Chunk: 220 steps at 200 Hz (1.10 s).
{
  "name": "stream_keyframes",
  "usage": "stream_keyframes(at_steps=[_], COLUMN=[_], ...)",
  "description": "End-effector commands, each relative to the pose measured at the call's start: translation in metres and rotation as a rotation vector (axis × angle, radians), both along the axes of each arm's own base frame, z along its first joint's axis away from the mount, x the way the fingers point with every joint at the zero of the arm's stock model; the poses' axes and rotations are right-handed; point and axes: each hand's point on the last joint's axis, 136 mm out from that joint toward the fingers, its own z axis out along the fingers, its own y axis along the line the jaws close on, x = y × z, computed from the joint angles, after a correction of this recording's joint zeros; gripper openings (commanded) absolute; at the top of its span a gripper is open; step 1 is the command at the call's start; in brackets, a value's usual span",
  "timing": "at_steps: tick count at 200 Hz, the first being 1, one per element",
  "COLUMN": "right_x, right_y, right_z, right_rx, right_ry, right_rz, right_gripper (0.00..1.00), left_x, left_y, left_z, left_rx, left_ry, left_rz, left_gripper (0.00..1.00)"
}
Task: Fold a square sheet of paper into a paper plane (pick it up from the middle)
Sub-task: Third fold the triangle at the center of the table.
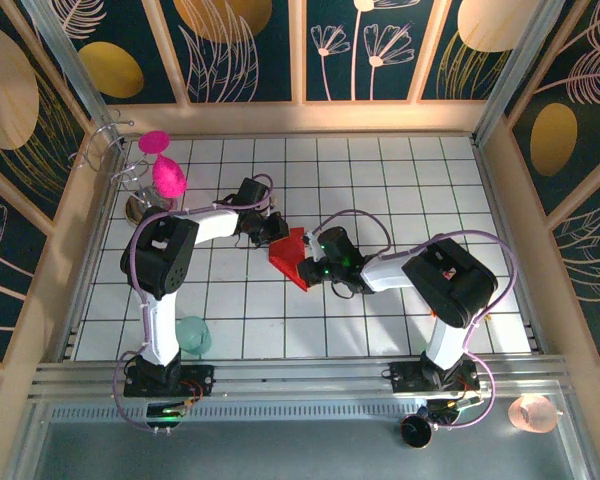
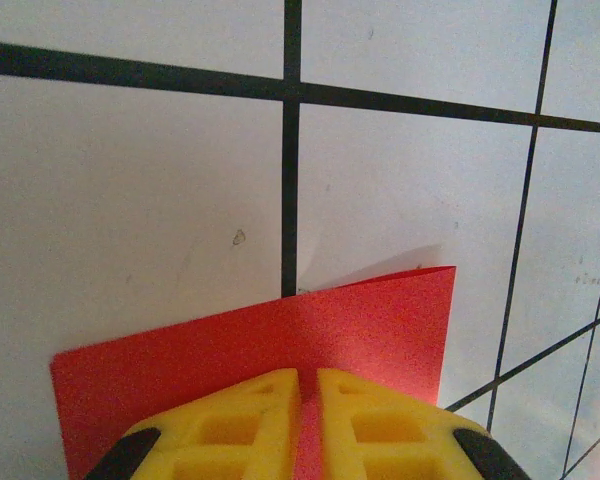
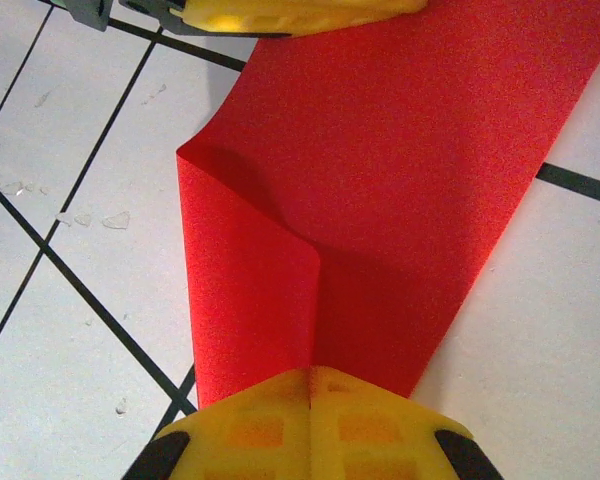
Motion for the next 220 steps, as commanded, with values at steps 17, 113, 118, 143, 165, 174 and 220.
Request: stream_keyframes(at_steps=[17, 113, 118, 143, 165, 174, 220], right_x=[0.004, 0.002, 0.002, 0.002, 0.002, 0.002, -0.001], right_y=[0.001, 0.002, 0.001, 0.0, 0.0, 0.0, -0.002], right_z=[0.004, 0.005, 0.004, 0.001, -0.003, -0.005, -0.012], right_rx=[0.013, 0.02, 0.018, 0.006, -0.004, -0.01, -0.031], right_ry=[0.007, 0.028, 0.03, 0.034, 0.042, 0.045, 0.069], right_rz=[-0.016, -0.017, -0.018, -0.023, -0.021, -0.02, -0.021], right_gripper=[0.0, 0.0, 0.0, 0.0, 0.0, 0.0, 0.0], left_x=[-0.018, -0.017, -0.017, -0.016, -0.014, -0.012, 0.0], left_y=[0.011, 0.01, 0.01, 0.009, 0.008, 0.008, 0.008], left_z=[-0.032, -0.029, -0.029, -0.028, -0.024, -0.021, 0.027], left_rx=[0.079, 0.071, 0.072, 0.07, 0.064, 0.063, 0.028], left_ry=[0.089, 0.084, 0.085, 0.081, 0.074, 0.068, -0.037], left_rz=[-0.005, -0.004, -0.004, -0.005, -0.006, -0.007, 0.037], left_gripper=[0.14, 0.14, 0.14, 0.14, 0.14, 0.14, 0.17])
